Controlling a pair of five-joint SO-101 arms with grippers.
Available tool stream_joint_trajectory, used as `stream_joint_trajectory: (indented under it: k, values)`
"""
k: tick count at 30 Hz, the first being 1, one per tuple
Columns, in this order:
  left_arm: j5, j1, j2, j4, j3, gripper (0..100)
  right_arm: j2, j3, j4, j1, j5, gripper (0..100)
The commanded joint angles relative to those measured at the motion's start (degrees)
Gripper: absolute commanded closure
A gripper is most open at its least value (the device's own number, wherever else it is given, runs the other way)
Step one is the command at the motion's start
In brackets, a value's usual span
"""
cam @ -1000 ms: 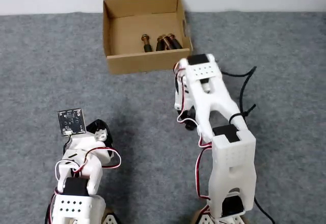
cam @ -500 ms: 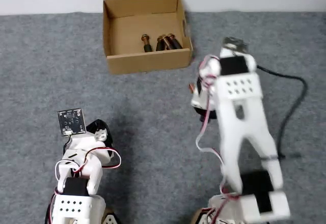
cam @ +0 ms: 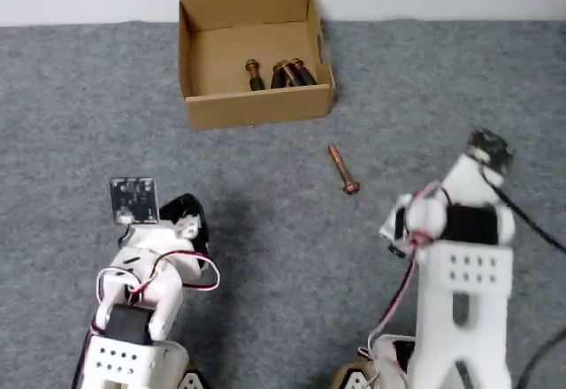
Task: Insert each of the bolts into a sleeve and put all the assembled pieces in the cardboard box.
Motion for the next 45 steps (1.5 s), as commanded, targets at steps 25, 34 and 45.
stream_joint_trajectory:
  k: [25,34,45]
  values:
    - [-51.96,13.80,92.22,14.33,-79.87,98,-28.44,23.74,-7.87,7.08,2.20,99.1]
    - [-63.82,18.20,105.76,23.74,-97.71,89,-28.70,24.88,-8.75,6.99,2.20,99.1]
    - [-49.23,24.53,122.73,20.66,-118.55,89,-28.70,24.88,-8.75,7.08,2.20,99.1]
